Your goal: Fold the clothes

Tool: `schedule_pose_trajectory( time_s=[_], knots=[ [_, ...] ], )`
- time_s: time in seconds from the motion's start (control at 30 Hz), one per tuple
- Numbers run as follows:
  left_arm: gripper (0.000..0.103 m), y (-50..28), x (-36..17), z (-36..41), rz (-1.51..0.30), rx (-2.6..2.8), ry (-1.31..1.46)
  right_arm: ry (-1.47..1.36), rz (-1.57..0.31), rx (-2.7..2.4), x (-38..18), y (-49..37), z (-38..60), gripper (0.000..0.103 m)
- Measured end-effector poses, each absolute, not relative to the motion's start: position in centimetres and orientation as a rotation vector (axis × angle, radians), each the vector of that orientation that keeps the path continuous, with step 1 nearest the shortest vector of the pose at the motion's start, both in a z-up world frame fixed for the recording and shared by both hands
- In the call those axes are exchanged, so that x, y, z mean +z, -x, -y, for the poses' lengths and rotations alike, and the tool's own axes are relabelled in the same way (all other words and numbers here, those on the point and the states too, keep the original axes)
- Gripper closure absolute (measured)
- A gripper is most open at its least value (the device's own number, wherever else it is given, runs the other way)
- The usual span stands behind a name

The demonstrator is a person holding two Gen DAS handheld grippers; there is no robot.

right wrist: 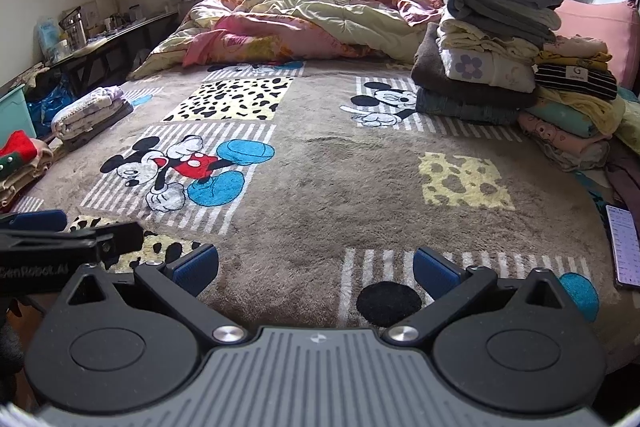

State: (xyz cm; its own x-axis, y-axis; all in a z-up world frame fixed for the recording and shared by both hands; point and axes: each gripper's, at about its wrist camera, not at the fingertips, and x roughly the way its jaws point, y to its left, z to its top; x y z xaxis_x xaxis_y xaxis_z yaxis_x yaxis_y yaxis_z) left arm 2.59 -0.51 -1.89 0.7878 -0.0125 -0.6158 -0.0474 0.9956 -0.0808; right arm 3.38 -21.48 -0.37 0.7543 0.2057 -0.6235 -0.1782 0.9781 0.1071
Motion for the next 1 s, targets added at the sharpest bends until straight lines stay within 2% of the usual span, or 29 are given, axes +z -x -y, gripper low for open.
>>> schedule_pose_trajectory(
  time_s=[0.5, 0.73, 0.9, 1.0],
  knots=[
    [0.0, -9.5, -2.6, 1.0, -0.589, -0.042, 0.225, -0.157, -0.635, 0.242, -2.0, -11.6, 25.0, 0.0],
    [0.0, -13.9, -0.5, 4.2, -0.448, -0.156, 0.14, -0.279, -0.569, 0.171, -1.4, -16.8, 28.8, 0.0],
    [0.0, -19.1, 0.5, 6.7, -0.53, -0.27, 0.111, -0.351, -0.498, 0.143, 0.1, -20.1, 32.1, 0.0],
    [0.0, -21.3, 1.0, 9.1, -0.495, -0.318, 0.05, -0.362, -0.483, 0.097, 0.8, -22.4, 34.7, 0.0]
  ],
)
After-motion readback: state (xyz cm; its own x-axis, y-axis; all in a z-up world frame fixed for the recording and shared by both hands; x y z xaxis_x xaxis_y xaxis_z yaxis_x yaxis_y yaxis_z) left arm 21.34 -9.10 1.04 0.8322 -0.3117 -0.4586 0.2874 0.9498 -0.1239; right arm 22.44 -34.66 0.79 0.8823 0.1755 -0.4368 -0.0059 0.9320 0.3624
